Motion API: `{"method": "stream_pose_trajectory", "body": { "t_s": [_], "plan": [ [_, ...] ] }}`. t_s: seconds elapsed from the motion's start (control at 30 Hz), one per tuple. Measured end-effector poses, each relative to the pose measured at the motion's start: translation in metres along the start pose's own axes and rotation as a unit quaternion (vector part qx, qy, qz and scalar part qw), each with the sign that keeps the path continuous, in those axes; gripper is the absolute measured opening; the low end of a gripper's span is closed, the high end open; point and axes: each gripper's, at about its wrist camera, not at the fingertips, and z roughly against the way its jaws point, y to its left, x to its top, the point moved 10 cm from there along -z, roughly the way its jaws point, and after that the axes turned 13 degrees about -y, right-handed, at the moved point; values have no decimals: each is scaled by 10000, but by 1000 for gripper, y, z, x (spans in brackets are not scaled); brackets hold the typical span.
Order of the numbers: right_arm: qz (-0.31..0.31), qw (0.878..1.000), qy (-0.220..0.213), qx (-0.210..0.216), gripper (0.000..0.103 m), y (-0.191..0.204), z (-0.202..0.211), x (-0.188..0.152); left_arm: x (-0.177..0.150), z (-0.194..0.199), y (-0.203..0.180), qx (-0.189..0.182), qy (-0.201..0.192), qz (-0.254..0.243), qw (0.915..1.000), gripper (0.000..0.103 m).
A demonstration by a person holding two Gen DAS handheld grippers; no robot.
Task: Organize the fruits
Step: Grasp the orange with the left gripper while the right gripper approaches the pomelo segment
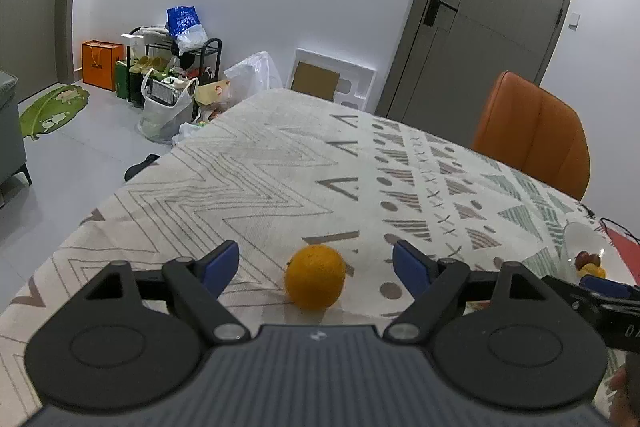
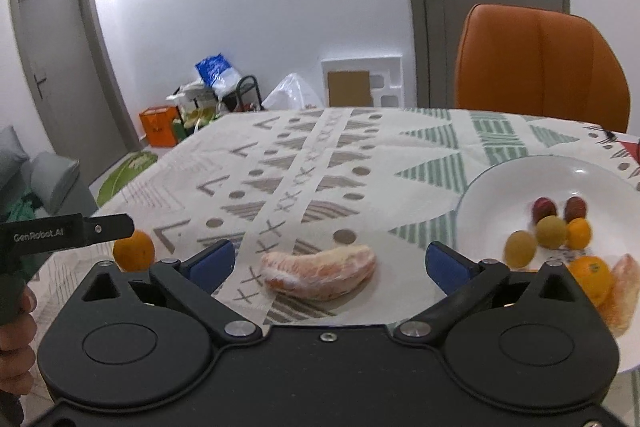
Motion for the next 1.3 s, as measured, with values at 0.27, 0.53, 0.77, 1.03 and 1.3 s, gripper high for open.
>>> {"method": "stream_pose_trajectory", "body": {
  "t_s": [0.27, 0.53, 0.77, 1.03, 1.3],
  "plan": [
    [122, 9994, 307, 58, 103, 10, -18, -18, -16, -21, 9, 47, 223, 75, 9997, 80],
    [390, 9978, 532, -55, 103, 13, -34, -30, -16, -34, 8, 158, 165, -40, 9997, 72],
    [545, 9969, 561, -67, 103, 18, -43, -30, -13, -34, 10, 41, 230, 101, 9997, 35],
    [728, 9952, 653, -46, 93, 25, -48, -37, -12, -28, 10, 72, 249, 142, 9996, 34],
    [694, 9965, 450, -74, 83, 23, -40, -27, -5, -12, 13, 115, 128, 156, 9997, 34]
  ]
}}
